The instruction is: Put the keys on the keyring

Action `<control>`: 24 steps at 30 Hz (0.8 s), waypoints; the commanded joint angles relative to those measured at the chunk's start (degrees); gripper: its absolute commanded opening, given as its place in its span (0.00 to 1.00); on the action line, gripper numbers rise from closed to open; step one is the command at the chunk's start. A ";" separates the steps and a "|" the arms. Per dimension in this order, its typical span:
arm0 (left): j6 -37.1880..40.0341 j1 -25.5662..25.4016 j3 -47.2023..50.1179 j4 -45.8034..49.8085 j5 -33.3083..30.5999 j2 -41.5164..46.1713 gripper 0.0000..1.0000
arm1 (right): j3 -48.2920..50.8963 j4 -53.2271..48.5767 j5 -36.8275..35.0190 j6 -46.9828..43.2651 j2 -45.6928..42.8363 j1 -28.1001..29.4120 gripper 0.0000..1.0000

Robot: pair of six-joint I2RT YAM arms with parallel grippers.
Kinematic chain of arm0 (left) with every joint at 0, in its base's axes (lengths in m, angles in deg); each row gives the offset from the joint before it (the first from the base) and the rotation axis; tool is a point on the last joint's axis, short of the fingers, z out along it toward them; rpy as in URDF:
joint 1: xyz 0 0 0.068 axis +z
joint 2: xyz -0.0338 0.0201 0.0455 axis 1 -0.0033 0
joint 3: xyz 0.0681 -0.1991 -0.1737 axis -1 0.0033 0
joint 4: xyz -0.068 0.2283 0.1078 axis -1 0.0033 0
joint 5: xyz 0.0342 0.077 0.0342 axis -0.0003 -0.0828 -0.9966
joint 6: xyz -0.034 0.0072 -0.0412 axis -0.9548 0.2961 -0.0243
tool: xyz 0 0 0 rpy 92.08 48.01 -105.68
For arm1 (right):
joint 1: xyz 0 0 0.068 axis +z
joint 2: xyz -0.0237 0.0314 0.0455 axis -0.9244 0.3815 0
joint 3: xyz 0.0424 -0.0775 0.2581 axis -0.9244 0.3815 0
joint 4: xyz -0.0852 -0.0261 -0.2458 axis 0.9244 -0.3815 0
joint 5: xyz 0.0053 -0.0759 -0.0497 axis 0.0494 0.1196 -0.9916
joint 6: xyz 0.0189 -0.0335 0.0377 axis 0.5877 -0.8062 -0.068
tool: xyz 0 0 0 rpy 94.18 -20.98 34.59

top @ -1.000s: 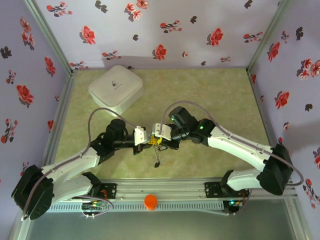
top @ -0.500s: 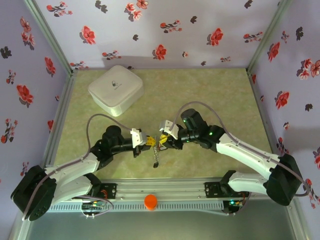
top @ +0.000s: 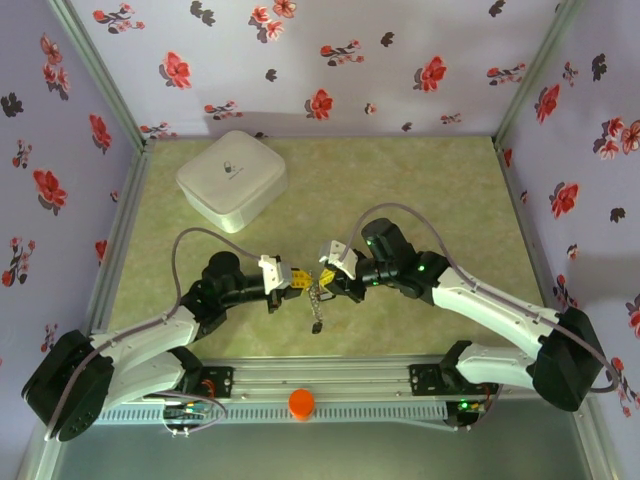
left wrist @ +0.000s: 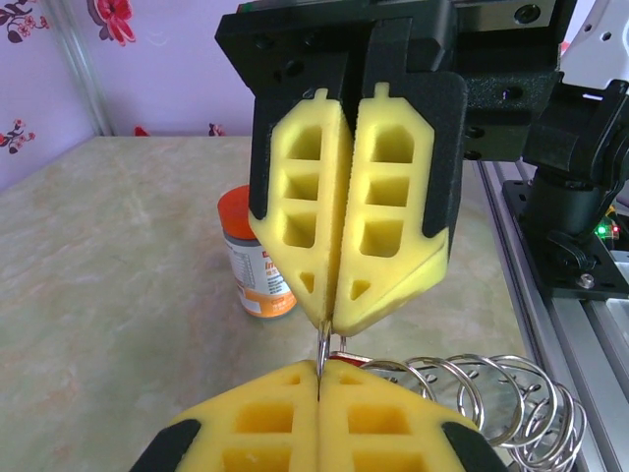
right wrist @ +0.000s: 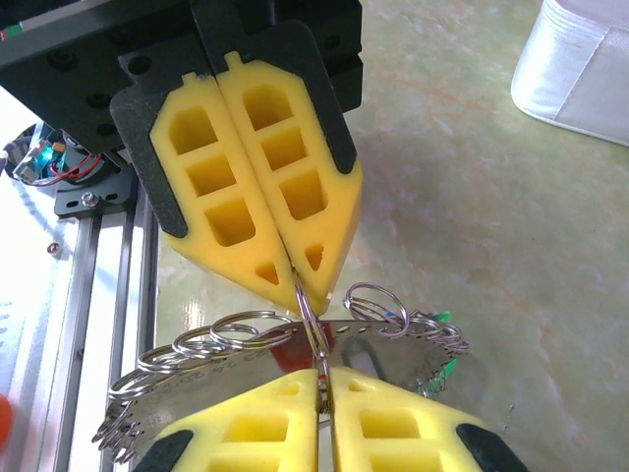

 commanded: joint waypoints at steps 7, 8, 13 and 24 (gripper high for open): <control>-2.05 -0.28 -2.04 -4.69 1.68 0.89 0.00 | -0.77 -1.19 -0.26 -0.14 1.78 -0.30 0.01; -2.36 -0.28 -2.27 -5.14 1.85 0.63 0.00 | -0.94 -0.99 -0.18 -0.19 2.15 -0.30 0.00; -2.86 -0.28 -2.50 -6.41 2.51 -0.42 0.00 | -2.01 -0.67 1.53 0.07 4.28 -0.26 0.02; -1.87 -0.29 -2.48 -4.66 2.59 -0.81 0.00 | 1.19 3.27 1.95 1.17 -1.57 -0.35 0.21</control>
